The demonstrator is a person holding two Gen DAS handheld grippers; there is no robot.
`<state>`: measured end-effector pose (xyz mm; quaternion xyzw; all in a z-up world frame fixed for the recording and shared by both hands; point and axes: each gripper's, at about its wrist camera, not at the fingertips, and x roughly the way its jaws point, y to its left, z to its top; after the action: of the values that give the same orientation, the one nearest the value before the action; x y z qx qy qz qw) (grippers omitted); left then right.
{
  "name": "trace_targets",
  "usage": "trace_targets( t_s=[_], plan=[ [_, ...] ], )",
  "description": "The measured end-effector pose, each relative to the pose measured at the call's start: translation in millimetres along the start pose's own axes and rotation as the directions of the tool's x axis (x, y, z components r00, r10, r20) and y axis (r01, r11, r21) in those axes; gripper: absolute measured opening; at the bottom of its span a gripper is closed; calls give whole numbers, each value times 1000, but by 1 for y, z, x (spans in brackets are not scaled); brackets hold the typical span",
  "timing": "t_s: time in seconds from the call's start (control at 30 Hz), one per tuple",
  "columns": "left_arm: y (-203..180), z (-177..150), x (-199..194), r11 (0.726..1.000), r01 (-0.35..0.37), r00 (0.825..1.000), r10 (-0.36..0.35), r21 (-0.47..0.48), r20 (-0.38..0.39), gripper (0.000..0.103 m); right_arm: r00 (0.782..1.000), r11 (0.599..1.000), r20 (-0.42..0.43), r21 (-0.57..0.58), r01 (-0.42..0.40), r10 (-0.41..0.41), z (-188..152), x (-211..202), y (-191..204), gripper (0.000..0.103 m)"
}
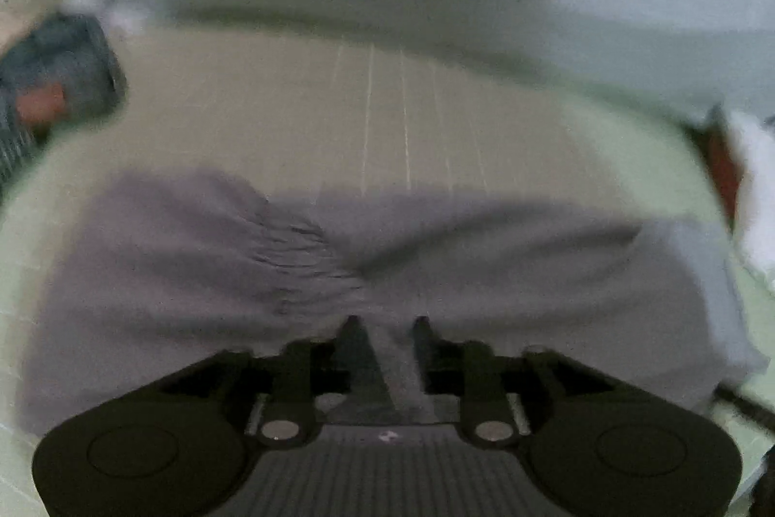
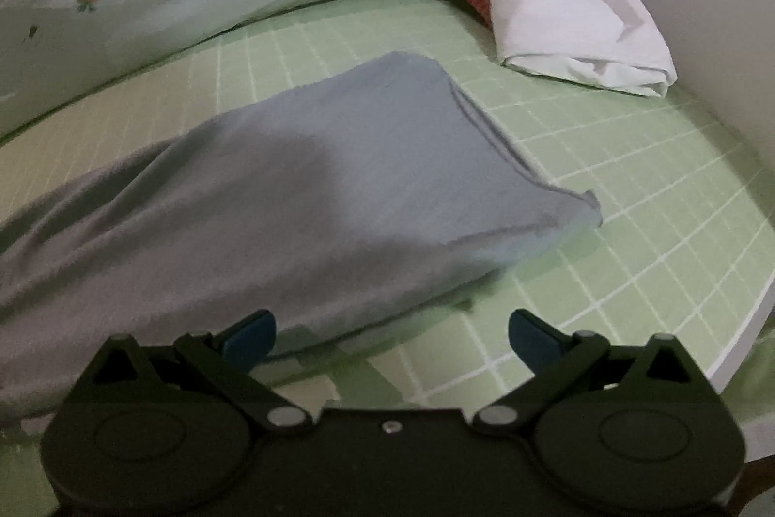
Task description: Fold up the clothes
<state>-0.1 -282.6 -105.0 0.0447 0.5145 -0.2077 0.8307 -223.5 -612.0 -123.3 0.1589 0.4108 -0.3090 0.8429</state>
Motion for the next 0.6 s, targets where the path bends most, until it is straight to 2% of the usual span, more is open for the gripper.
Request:
trace_targets(
  t_s=[0.03,0.1,0.13,0.17,0.27,0.37,0.6],
  plan=[
    [-4,-5,8,1000,-29,999,29,-4,-38,42,1000,1000,6,0,0,0,2,0,-2,103],
    [-7,-9,6,999,-25,999,25,-20,-23,56,999,1000,33,-7,4,-4,9,-2,-9,103],
    [-9,-10,4,999,-15,1000,15,-31,-6,73,999,1000,49,-8,9,-8,13,-3,-15,103],
    [-11,-11,1,999,-10,1000,11,-41,15,82,998,1000,62,-6,15,-15,16,-3,-20,103],
    [-20,-8,-11,998,-43,995,48,-53,89,85,997,999,72,6,33,-33,26,6,-36,103],
    [-30,-3,-16,995,-91,988,95,-44,123,87,997,999,65,-13,42,-41,36,21,-48,103],
    [-42,-14,-25,986,-140,981,150,-88,121,89,998,999,46,-23,32,-31,59,60,-72,103]
  ],
)
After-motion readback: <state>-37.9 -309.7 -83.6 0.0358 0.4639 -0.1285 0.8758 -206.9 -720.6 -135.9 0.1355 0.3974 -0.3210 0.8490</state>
